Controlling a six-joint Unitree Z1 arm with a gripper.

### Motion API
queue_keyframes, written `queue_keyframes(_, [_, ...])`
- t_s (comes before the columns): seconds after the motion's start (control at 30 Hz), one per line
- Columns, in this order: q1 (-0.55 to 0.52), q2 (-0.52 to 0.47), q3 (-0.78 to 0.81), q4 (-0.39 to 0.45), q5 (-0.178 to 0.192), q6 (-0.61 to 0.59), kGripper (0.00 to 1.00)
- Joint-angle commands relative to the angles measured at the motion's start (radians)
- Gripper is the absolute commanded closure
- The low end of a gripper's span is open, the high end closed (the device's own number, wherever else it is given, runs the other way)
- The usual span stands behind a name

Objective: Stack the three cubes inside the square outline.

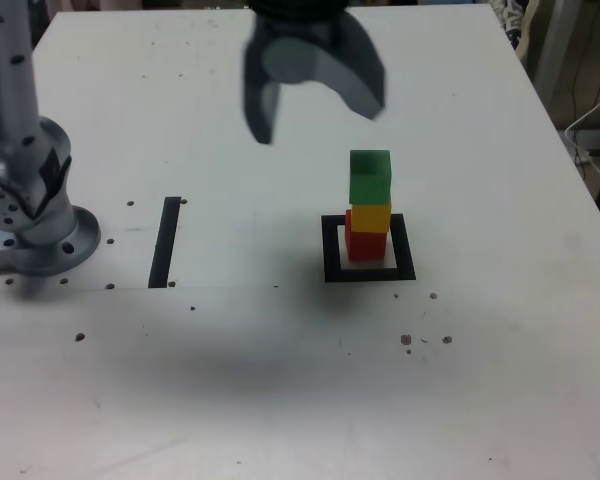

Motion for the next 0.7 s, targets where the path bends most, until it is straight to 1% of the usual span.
queue_keyframes(0.0, [0.01,-0.047,0.044,0.011,-0.002,0.01,0.01])
queue_keyframes(0.17, [0.021,-0.149,0.193,0.007,-0.004,0.021,0.01])
queue_keyframes(0.3, [0.027,-0.22,0.331,-0.036,-0.003,0.021,0.01])
queue_keyframes(0.4, [0.03,-0.255,0.435,-0.105,-0.002,0.019,0.01])
queue_keyframes(0.57, [0.039,-0.287,0.621,-0.269,-0.005,-0.005,0.01])
queue_keyframes(0.67, [0.043,-0.292,0.698,-0.328,-0.006,-0.041,0.01])
